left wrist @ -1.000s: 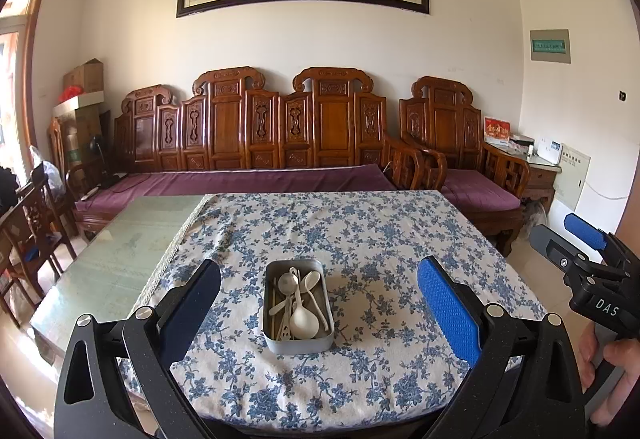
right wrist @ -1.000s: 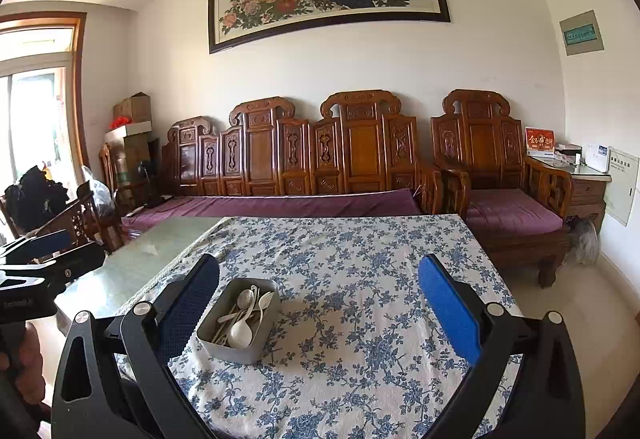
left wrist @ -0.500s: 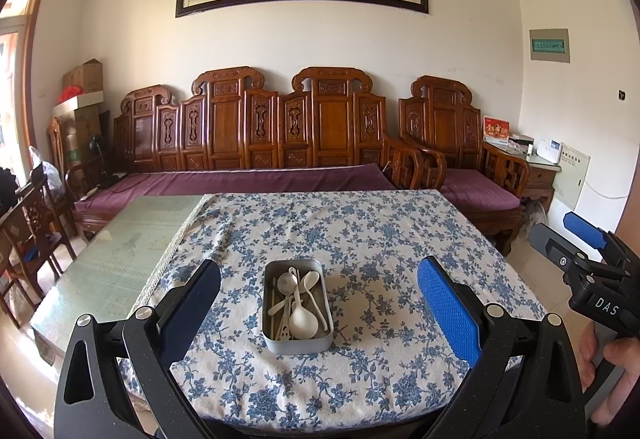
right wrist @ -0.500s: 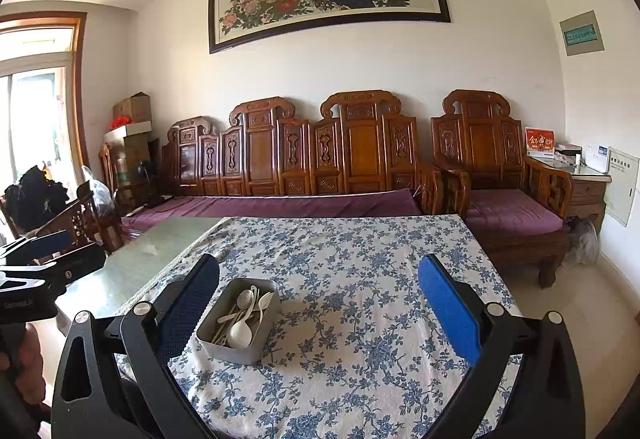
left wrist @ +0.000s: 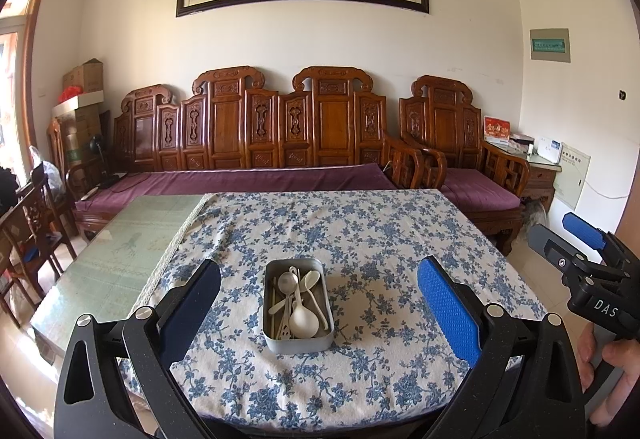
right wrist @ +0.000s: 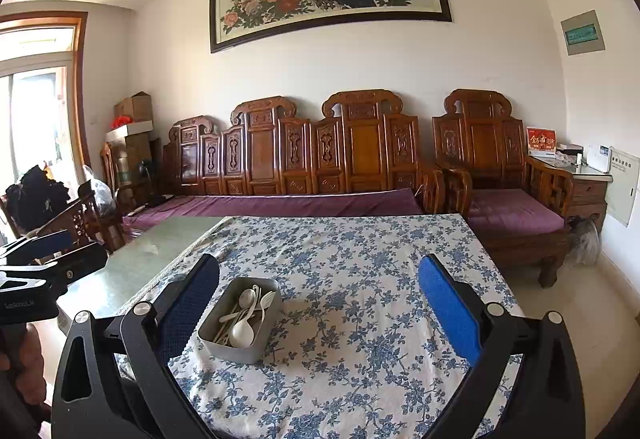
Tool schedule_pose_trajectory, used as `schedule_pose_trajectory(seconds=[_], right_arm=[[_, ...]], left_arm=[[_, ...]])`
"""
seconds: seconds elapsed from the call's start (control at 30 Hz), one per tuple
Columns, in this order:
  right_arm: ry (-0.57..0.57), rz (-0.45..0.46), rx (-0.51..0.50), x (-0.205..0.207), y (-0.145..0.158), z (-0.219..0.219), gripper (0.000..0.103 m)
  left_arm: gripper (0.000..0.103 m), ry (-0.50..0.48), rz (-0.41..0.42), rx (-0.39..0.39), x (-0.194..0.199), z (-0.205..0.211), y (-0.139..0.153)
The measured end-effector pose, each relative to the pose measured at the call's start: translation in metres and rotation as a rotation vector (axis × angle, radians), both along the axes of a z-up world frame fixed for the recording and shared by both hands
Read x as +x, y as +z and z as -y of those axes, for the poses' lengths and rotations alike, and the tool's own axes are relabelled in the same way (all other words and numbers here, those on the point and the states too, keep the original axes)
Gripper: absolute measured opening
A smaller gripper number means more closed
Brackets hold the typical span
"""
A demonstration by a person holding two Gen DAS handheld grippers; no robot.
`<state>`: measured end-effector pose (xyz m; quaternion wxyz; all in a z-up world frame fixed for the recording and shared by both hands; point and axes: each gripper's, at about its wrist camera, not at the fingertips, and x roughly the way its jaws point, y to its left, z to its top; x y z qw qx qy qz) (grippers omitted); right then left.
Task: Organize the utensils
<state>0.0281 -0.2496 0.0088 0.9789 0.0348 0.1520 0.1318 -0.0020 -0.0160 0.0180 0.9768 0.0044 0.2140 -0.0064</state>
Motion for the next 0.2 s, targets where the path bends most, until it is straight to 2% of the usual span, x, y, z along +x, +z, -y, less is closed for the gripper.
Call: schedule_pose_trajectory(seconds=[0.2], right_arm=[[0.000, 0.000, 0.000, 0.0001, 0.0005, -0.0001, 0.100]], left_arm=[[0.095, 0.001, -0.002, -0.005, 0.0008, 0.0008, -0.0023]])
